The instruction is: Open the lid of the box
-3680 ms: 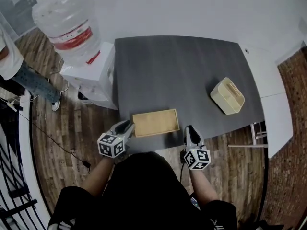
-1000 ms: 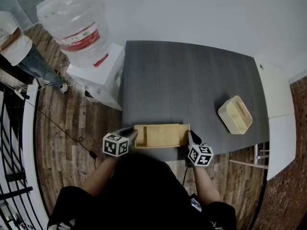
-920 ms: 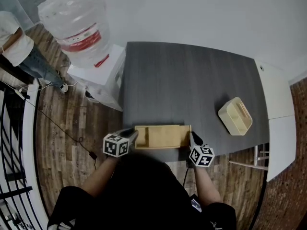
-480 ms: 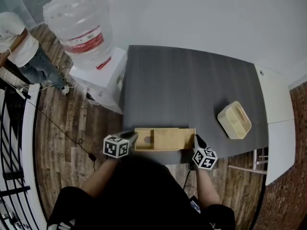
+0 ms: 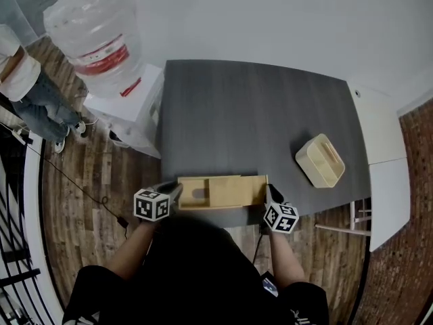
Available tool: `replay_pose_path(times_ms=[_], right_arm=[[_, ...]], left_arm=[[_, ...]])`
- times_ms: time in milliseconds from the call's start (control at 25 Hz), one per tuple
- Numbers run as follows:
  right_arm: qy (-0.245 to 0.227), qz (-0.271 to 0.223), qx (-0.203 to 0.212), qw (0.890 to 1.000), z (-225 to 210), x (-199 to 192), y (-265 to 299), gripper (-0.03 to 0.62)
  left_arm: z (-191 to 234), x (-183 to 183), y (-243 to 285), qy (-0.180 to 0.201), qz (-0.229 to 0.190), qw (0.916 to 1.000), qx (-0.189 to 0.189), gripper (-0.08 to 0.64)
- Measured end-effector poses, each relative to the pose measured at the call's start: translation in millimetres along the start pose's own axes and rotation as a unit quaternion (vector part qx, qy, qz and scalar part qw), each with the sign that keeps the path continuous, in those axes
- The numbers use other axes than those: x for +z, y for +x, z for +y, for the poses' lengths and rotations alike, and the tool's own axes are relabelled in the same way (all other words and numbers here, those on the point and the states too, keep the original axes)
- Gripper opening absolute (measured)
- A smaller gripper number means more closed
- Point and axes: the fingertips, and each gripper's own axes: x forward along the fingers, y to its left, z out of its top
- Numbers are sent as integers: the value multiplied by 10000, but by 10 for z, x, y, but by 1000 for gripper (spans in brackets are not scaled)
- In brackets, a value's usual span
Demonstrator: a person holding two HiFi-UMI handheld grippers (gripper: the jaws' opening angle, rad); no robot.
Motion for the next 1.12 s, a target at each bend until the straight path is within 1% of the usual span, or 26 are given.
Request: replay_pose_path(times_ms=[440,680,1120], right_arm=[[93,-46,-350,9993,-331,55,-66,26],[111,-60,-452,9989,-430,77,-69,28],[182,-110,-693,9974,-616,92,-99,28]], left_arm=[[-24,-4,15,-40,22,10000,-33,74],[-21,1,12,-177,-28,9998,-115,74],[-17,-10,6,-138,49,9999,-55,74]])
